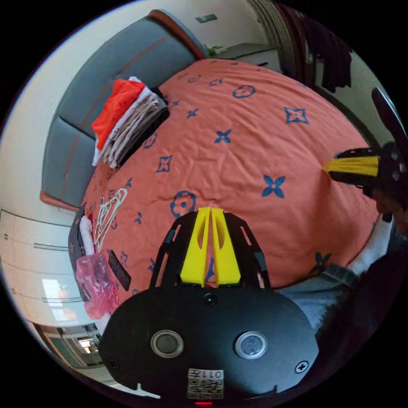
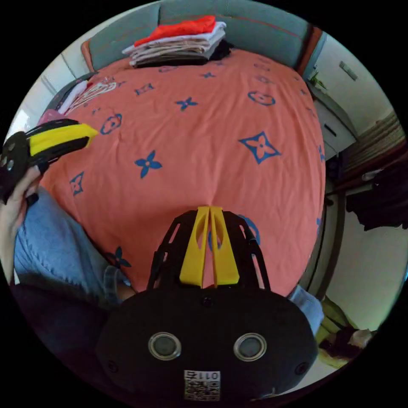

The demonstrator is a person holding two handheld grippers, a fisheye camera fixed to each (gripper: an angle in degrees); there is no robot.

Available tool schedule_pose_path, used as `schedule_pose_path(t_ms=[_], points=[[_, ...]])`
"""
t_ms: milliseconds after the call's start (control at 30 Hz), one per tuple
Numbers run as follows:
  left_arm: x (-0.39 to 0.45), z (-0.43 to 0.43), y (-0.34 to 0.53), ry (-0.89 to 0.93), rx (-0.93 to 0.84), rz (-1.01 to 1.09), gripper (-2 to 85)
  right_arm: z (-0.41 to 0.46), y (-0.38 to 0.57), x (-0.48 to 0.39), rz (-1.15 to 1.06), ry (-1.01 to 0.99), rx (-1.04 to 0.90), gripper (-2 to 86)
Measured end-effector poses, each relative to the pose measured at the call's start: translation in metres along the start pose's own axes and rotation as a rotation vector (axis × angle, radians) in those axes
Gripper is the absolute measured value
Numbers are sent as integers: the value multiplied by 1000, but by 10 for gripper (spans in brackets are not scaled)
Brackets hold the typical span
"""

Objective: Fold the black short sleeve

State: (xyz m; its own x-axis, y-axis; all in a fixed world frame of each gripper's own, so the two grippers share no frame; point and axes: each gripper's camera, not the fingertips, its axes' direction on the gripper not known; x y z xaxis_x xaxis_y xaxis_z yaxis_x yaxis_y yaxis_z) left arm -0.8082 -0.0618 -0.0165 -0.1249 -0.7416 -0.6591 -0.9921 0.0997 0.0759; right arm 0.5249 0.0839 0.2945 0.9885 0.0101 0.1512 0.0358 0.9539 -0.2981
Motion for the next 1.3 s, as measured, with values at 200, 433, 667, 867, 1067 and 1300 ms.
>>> schedule_pose_path(t_ms=[200, 433, 667, 867, 1067, 1300], points=[[36, 28, 6, 52, -199, 69, 0, 9, 50, 25, 29, -11, 85, 3], [57, 25, 21, 82, -196, 74, 1, 12, 96, 69, 47, -69, 97, 3], [30, 2, 46, 158, -59, -104, 1, 16, 142, 92, -7, 51, 108, 4], [-1, -8, 69, 261, 20, -225, 0, 14, 178, 140, 42, -18, 114, 10], [-28, -14, 88, 336, 68, -282, 0, -31, 218, 227, 52, -170, 270, 43], [-57, -14, 99, 443, 108, -303, 5, -146, 257, 398, 283, 191, 562, 134]])
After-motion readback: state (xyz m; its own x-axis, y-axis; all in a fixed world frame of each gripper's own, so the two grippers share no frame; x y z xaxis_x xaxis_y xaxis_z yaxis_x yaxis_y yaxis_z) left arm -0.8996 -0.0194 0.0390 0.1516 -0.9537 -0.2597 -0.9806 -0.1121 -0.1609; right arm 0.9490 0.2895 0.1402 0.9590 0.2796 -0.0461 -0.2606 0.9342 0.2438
